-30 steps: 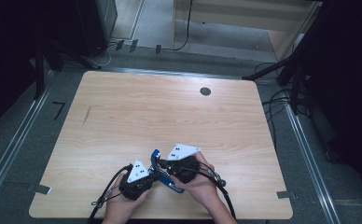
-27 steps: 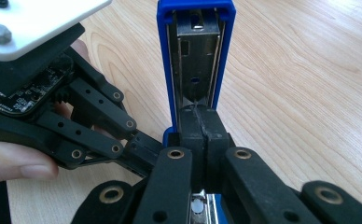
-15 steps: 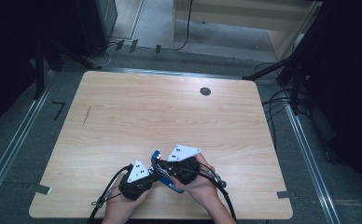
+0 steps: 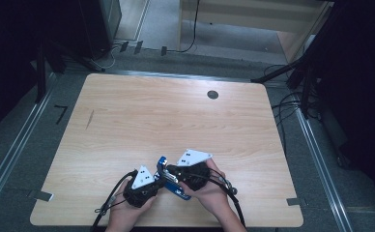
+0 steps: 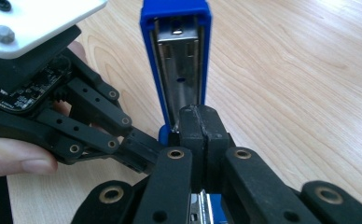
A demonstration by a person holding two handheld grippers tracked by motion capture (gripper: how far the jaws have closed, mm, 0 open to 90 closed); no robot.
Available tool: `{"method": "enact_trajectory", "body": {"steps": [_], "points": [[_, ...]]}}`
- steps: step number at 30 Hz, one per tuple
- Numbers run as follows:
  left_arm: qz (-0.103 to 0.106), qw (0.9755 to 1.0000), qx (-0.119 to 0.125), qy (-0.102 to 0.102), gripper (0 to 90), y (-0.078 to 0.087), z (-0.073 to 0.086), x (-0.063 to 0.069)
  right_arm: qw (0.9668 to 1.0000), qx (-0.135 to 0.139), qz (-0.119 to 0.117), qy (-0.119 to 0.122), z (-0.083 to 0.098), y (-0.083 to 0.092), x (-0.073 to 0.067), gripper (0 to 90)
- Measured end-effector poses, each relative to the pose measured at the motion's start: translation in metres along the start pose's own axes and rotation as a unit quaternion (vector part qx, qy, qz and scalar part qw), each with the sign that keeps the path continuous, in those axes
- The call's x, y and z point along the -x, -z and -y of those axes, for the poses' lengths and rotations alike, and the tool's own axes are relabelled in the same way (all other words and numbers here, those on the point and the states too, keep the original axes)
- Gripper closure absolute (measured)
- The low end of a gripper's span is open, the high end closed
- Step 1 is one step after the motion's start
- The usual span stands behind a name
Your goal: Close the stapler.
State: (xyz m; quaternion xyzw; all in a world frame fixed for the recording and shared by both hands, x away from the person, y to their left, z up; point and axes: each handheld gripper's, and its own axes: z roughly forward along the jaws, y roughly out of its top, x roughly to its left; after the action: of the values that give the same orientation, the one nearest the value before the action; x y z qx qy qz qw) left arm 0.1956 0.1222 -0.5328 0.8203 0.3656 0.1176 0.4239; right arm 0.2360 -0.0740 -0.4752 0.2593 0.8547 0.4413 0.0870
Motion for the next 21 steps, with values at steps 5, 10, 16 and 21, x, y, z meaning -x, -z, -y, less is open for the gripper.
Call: {"method": "enact_trajectory", "body": {"steps": [5,10,16,21], "points": [[0.000,1.0000,0.000,0.000,90.0,0.000,0.000,0.000,1.0000,0.006,0.004,-0.005,-0.002,0.004,0.003,90.0],[0.001,1.0000,0.002,0.001,90.0,0.000,0.000,0.000,0.9999,0.012,0.004,-0.005,-0.008,0.007,0.006,90.0],[0.000,1.0000,0.001,-0.001,90.0,0.000,0.000,0.000,0.9997,0.019,0.014,-0.010,-0.019,0.010,0.008,90.0],[0.001,1.0000,0.003,-0.001,90.0,0.000,0.000,0.001,0.9994,0.025,0.017,-0.013,-0.029,0.010,0.009,90.0]]}}
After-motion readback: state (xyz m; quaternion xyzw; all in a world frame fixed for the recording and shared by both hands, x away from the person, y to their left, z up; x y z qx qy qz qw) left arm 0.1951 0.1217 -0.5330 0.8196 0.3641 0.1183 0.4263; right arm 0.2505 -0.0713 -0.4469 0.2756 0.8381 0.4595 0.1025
